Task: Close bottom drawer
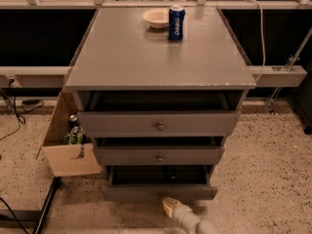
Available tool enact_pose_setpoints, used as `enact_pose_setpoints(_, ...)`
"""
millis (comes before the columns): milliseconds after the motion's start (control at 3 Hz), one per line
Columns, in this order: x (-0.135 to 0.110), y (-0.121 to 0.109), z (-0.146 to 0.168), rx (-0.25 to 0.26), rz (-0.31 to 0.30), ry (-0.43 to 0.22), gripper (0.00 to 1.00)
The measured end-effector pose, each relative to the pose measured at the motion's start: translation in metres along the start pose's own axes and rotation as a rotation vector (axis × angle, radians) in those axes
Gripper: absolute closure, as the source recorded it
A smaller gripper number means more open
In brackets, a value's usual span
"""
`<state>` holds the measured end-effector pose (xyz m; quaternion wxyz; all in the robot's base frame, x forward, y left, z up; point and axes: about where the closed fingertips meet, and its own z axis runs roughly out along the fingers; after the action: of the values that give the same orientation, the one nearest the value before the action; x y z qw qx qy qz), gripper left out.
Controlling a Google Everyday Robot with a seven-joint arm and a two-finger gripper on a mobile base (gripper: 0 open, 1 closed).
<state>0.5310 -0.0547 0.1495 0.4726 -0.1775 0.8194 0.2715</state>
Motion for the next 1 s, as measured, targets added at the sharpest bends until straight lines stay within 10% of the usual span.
enact_pose_setpoints(667, -0.026, -0.025, -0.012, 0.361, 0.007, -0.152, 1.00)
enact_pose_setpoints(1000, -0.035, -0.035, -0.015, 0.455, 0.008, -0.195, 1.00)
